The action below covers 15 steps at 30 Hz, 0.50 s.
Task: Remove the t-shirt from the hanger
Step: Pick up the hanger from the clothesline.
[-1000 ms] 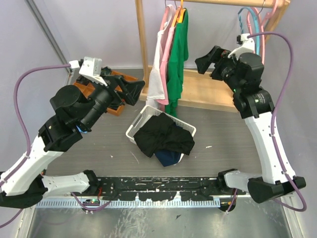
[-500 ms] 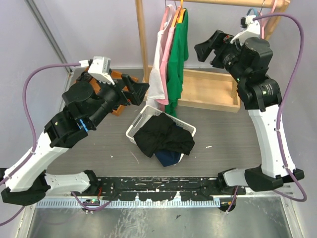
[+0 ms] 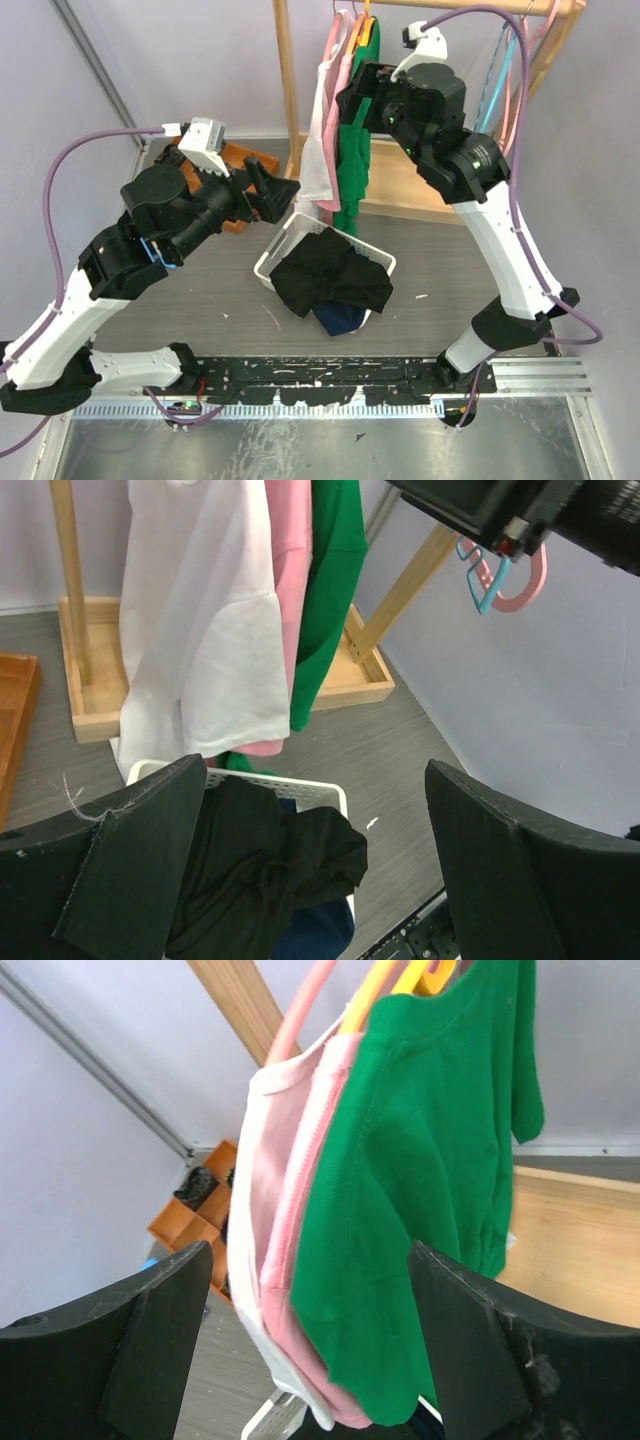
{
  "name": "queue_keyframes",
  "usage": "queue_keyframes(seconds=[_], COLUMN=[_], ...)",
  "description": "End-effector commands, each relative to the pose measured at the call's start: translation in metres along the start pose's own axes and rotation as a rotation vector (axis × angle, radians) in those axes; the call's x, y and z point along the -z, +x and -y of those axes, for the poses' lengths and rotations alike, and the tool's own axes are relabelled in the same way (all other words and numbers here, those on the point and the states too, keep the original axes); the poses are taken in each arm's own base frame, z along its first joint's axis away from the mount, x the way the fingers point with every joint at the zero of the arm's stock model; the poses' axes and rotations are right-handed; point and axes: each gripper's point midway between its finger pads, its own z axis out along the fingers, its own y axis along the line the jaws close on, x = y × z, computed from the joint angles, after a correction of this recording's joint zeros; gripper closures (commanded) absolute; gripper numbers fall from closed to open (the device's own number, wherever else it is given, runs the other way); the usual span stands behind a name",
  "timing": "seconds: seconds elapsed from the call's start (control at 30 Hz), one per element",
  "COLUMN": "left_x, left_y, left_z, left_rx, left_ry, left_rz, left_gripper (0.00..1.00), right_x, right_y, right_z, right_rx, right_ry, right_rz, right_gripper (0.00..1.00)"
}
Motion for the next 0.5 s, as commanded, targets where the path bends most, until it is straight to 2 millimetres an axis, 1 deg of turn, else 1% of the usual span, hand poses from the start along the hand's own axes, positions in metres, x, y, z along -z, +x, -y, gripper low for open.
queue_keyframes(seconds=[0.0, 0.07, 0.2, 0.33, 0.47], left_x=[0.007, 0.008, 0.010, 0.013, 0.017], left_y=[0.006, 0.007, 0.009, 0.012, 0.012], left_z=[0.003, 0.005, 0.006, 0.005, 0.004], left_rx=[0.028, 0.022, 0.012, 0.011, 0.009], left_ry=[0.037, 0.050, 0.060, 0.066, 0.071], left_rz=[-0.017, -0.024, -0.033, -0.038, -0.039], left_gripper=[0.02, 0.02, 0.02, 0.02, 0.02], right_x=[0.005, 0.003, -0.001, -0.009, -0.016], right_y=[-0.025, -0.025, -0.021, -0.014, -0.010], right_z=[0.016, 0.022, 0.025, 0.026, 0.023], right_rx=[-0.002, 0.006, 0.020, 0.021, 0.018], right_ry=[0.131, 0.163, 0.181, 0.195, 0.186], right_rz=[0.087, 0.091, 0.086, 0.071, 0.060], right_gripper=[0.16, 0.16, 0.17, 0.18, 0.18])
